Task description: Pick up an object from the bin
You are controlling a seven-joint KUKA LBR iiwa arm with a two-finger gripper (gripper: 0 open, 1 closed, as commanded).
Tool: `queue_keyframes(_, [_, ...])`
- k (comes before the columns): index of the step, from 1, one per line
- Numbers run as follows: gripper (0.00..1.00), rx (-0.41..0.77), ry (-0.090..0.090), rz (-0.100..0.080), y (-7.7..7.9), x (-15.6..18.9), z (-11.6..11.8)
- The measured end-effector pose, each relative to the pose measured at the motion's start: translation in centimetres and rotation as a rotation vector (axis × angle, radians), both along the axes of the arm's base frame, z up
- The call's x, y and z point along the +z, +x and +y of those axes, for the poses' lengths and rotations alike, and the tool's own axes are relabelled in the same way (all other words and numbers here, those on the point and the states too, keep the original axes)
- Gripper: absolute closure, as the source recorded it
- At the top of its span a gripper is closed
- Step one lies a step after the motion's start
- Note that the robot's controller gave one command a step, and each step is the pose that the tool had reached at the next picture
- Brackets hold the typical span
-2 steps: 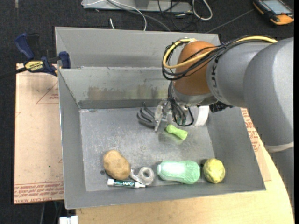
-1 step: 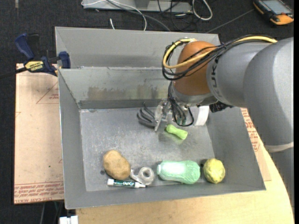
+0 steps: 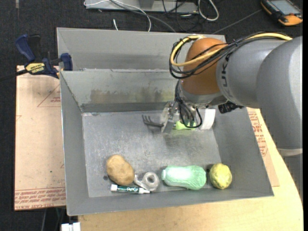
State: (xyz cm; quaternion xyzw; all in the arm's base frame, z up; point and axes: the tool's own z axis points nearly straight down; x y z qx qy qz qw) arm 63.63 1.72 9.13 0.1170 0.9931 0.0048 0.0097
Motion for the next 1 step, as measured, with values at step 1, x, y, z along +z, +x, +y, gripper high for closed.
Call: queue_keyframes(1, [1.00,0.001,0.000,0.004,-0.11,3.21,0.02])
